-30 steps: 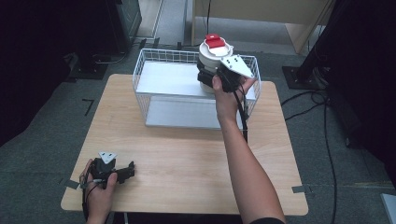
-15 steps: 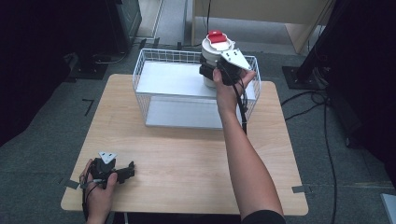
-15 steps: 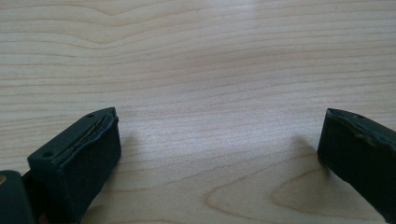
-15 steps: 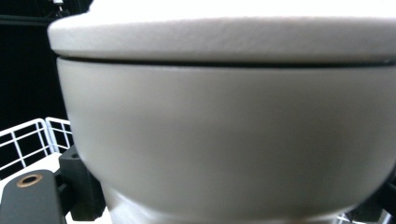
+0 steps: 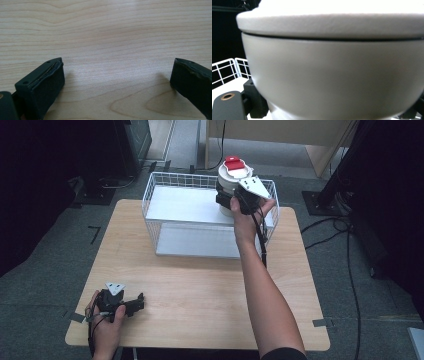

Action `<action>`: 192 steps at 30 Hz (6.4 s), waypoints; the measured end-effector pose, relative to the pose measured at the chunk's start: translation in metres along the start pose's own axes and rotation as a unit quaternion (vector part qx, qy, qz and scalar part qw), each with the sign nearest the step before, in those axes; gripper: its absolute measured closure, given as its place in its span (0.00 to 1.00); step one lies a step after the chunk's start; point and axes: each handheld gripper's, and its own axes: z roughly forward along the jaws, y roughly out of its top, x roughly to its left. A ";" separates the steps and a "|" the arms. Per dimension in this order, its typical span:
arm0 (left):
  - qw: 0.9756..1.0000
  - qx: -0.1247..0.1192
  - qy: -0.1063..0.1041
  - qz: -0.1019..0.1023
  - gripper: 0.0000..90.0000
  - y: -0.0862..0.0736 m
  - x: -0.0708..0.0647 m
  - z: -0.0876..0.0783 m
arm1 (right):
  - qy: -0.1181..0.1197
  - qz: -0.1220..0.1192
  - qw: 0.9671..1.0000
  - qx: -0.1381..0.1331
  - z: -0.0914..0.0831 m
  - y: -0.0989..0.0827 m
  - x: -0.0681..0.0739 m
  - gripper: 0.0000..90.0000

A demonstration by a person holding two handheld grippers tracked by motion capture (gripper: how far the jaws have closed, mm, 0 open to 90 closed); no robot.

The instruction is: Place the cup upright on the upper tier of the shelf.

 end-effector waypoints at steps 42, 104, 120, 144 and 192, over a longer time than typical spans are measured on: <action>1.000 0.000 0.000 0.001 0.00 0.000 0.000 0.000 | 0.027 -0.013 1.000 0.007 -0.065 -0.032 -0.009 0.00; 1.000 0.001 0.000 0.001 0.00 0.000 0.000 0.000 | -0.023 0.005 0.999 0.049 -0.159 -0.110 -0.064 0.00; 1.000 0.001 0.000 0.001 0.00 0.000 0.000 0.000 | -0.046 0.015 0.997 0.067 -0.183 -0.132 -0.085 0.00; 1.000 0.000 0.000 0.000 0.00 0.000 0.000 0.000 | -0.071 0.019 0.991 0.115 -0.211 -0.174 -0.102 0.00; 1.000 0.000 0.000 0.001 0.00 0.000 0.000 0.000 | -0.102 0.039 0.930 0.351 -0.270 -0.221 -0.140 0.00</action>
